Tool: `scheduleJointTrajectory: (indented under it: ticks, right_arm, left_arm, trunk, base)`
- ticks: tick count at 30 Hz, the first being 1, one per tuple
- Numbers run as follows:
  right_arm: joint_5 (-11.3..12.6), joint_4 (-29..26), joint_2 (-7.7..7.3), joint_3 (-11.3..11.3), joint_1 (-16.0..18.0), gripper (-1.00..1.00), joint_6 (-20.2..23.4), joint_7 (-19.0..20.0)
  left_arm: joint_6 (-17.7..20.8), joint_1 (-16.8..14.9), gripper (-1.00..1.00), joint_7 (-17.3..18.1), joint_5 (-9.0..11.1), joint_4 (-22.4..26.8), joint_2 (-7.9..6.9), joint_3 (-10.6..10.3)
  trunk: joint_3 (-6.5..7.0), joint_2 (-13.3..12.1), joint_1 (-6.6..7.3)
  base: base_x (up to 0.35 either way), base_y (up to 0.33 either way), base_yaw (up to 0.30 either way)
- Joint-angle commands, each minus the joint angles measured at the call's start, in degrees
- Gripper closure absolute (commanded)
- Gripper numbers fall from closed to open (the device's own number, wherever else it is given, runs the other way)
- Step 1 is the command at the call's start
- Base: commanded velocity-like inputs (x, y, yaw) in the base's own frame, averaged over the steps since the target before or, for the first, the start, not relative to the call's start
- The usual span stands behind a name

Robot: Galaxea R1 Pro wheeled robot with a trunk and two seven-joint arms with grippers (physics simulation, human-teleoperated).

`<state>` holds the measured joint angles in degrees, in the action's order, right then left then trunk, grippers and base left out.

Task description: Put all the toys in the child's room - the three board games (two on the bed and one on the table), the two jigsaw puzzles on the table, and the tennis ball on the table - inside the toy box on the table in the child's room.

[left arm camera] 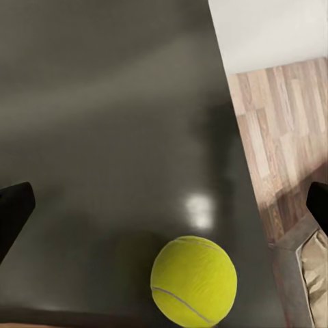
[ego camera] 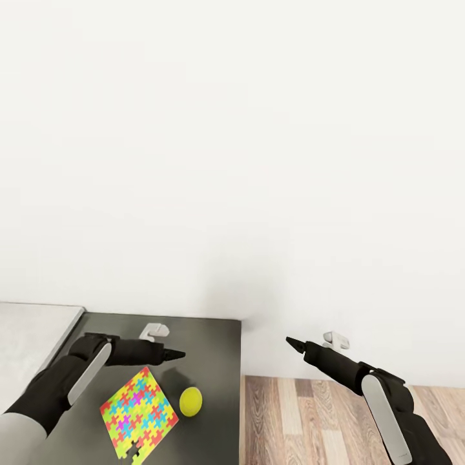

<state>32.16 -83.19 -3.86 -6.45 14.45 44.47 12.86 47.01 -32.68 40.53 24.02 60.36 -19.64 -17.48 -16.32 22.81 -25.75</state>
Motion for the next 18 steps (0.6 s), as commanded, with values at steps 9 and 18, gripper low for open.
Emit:
scheduleJointTrajectory:
  ticks: [9,18]
  right_arm:
    - [-0.17,-0.05,0.0,-0.06,0.04,-1.0,0.27,0.33]
    - [-0.2,-0.05,0.02,-0.05,0.05,-1.0,0.27,0.33]
  left_arm:
    - [1.08,0.25,-1.0,-0.02,0.24,1.4,-0.28,-0.14]
    - [2.32,0.47,-1.0,-0.07,0.23,1.76,-0.26,-0.31]
  trunk:
    - [-0.28,0.11,-0.03]
    - [-0.3,0.11,-0.03]
  base:
    - [0.0,0.0,0.0]
    - [0.0,0.0,0.0]
